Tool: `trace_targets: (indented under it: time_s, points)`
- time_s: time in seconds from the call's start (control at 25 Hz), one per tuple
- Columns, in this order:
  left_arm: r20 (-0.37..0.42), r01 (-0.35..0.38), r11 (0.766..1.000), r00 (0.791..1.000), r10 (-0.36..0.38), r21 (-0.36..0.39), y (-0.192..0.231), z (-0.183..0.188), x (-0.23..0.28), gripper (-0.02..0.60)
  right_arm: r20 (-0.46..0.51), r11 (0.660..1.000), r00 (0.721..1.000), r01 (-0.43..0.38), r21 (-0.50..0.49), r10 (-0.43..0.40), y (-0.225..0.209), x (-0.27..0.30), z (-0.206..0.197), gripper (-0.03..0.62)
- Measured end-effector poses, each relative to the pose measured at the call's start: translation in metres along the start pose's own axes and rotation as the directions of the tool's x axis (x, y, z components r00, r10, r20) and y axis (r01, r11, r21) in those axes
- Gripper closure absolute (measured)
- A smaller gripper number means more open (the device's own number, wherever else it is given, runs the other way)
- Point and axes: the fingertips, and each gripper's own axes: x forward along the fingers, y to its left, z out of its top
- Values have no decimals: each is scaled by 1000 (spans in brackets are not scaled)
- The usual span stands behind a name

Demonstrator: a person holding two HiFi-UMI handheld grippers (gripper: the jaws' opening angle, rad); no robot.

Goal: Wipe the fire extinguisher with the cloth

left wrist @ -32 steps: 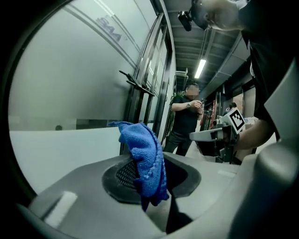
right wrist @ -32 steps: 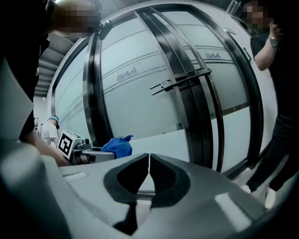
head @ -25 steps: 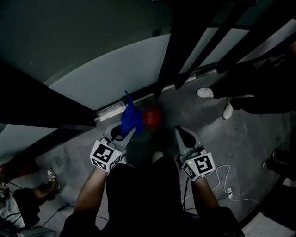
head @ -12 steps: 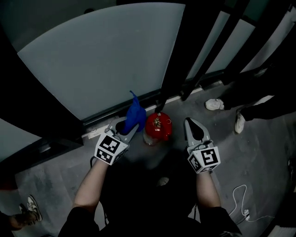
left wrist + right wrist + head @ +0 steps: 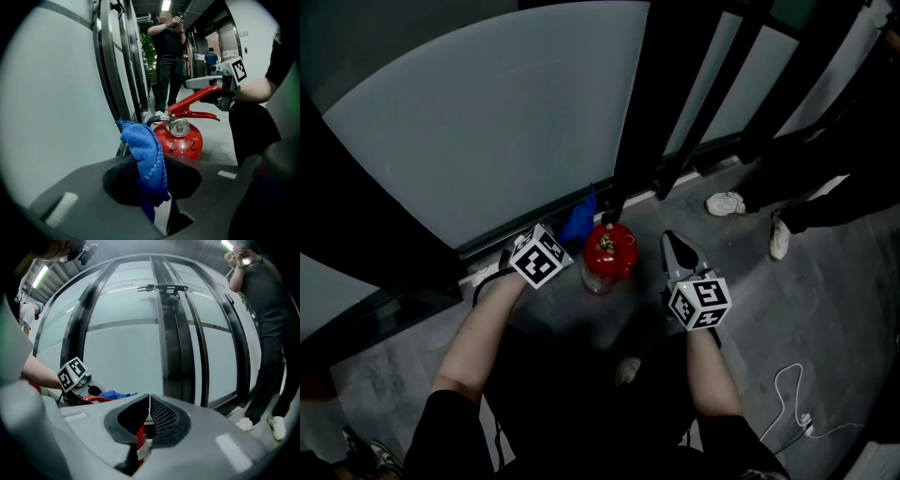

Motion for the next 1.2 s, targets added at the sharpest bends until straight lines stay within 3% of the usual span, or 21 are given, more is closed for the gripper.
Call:
trace_targets:
  time_s: [0.12,0.28,0.36,0.56,0.64,0.76,1.2]
  points:
    - [-60,17,990,998,-8,137,-5,3,11,481,-27,999,1000,1,44,0,1,-1,-13,585]
    - [-126,27,950,992,13,312,-9,-1,16,482,-59,1000,998,-24,-20,23,12,5,-20,585]
    - [-155,36,914,987,29,404,-16,-5,15,482,-85,998,996,-46,-48,41,18,7,-24,585]
    - [-188,45,796,978,87,604,-33,-9,9,482,-114,995,992,-65,-75,57,22,15,-26,585]
    - [-194,50,775,976,95,630,-40,-12,5,482,-120,995,991,-65,-70,56,21,18,-28,585]
    - [-200,59,787,976,83,614,-51,-17,1,482,-125,996,991,-62,-57,55,20,21,-30,585]
    - [-183,95,911,983,-22,401,-96,-15,-5,483,-111,996,992,-70,-61,63,23,23,-28,585]
